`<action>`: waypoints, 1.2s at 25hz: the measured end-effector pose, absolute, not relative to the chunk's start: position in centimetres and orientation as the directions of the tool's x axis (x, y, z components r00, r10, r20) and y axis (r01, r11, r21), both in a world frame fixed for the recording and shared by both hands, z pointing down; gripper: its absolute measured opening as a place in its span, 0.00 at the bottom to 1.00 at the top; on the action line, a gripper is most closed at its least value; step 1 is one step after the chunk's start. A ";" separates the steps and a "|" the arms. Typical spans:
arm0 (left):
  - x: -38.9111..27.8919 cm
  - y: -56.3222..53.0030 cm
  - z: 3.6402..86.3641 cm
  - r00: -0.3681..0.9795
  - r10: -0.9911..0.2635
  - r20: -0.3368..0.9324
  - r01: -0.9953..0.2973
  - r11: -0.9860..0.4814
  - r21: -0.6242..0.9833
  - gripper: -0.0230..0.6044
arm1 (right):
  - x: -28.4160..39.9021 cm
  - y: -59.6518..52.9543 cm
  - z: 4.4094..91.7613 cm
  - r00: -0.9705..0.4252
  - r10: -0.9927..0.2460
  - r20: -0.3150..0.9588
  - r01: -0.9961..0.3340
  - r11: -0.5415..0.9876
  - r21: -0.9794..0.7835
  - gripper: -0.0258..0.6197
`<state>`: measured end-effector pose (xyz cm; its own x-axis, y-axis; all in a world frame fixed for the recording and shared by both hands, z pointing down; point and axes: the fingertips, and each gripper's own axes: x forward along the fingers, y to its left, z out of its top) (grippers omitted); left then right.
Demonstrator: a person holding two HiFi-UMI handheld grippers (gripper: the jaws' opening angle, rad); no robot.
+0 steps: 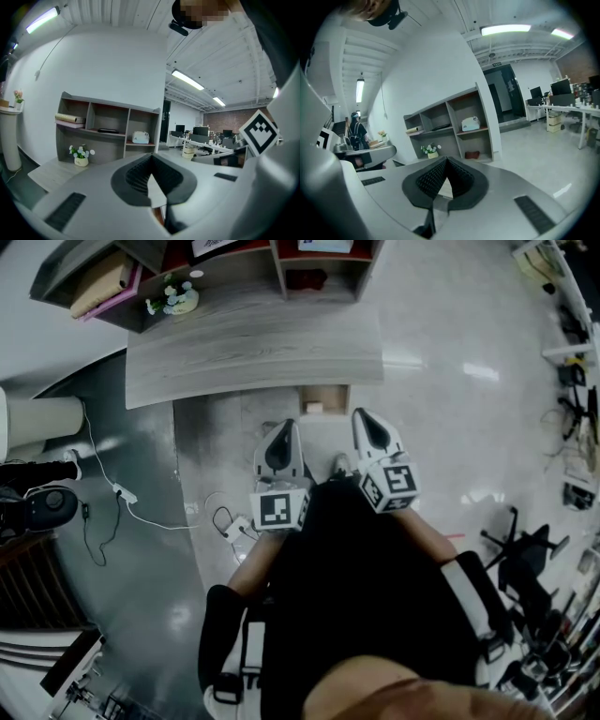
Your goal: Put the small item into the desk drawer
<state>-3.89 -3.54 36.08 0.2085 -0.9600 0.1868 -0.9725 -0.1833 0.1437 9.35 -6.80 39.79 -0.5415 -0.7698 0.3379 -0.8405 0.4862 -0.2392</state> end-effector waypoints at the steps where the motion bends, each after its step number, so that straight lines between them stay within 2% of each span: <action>1: -3.7 -3.4 36.2 0.208 -0.959 0.190 -0.972 -0.182 0.147 0.03 | 9.4 -6.3 39.6 -0.549 -0.768 0.329 -0.835 0.495 -0.239 0.04; 30: -2.5 -2.4 36.2 0.197 -0.965 0.173 -0.973 -0.172 0.151 0.03 | 10.3 -5.2 39.6 -0.570 -0.767 0.293 -0.821 0.520 -0.235 0.04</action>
